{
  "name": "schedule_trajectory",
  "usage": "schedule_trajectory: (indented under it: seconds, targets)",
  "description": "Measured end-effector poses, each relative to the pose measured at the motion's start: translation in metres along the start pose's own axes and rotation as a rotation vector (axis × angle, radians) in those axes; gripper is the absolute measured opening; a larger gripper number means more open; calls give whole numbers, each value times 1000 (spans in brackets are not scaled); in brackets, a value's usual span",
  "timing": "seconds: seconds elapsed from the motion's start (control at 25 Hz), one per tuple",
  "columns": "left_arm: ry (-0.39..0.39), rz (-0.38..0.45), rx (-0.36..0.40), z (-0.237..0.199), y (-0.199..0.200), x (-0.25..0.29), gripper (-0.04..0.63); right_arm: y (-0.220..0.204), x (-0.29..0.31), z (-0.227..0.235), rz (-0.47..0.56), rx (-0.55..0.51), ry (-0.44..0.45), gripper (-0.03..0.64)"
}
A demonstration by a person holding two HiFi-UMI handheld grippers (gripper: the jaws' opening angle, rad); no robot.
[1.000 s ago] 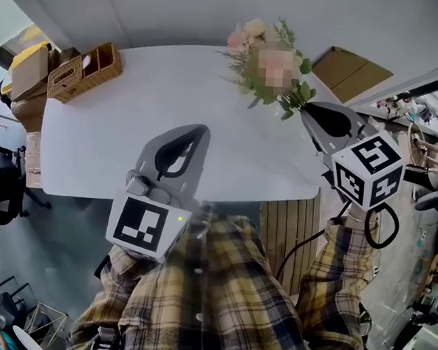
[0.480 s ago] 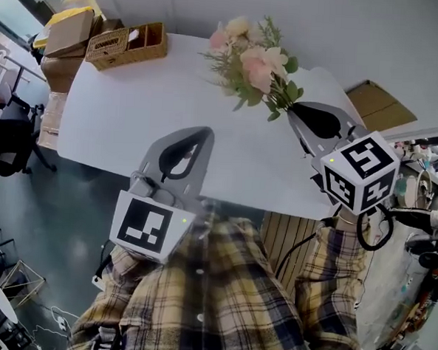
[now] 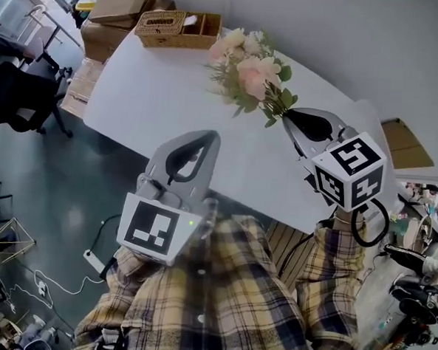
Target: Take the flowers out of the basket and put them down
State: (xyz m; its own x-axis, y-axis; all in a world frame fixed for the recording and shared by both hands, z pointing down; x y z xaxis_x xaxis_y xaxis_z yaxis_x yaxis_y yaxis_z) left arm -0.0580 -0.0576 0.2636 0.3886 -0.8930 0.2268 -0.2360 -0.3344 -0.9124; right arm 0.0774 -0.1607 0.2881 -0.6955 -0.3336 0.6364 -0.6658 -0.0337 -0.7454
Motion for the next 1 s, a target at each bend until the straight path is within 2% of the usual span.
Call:
schedule_trajectory:
  seconds: [0.36,1.0]
  targets:
    - [54,4,-34,-63,1,-22,2,3,94,-34,-60,14,95,28]
    - [17,-42,-46,-113,-2,6,2,-75,205,-61,-173,102,142,28]
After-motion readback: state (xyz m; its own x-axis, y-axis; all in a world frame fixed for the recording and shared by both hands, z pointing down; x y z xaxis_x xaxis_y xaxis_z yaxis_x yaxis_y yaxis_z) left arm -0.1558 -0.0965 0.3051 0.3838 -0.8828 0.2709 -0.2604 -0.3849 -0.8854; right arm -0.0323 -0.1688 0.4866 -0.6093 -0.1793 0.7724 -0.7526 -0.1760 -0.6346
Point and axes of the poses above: the fingertips, and each gripper's own axes: x forward along the fingers, z to its right, y out of its top, the point moved 4 cm from there along -x, backward along the fingers, and after that the axes turned 15 degrees about -x, right-handed, at the moved point
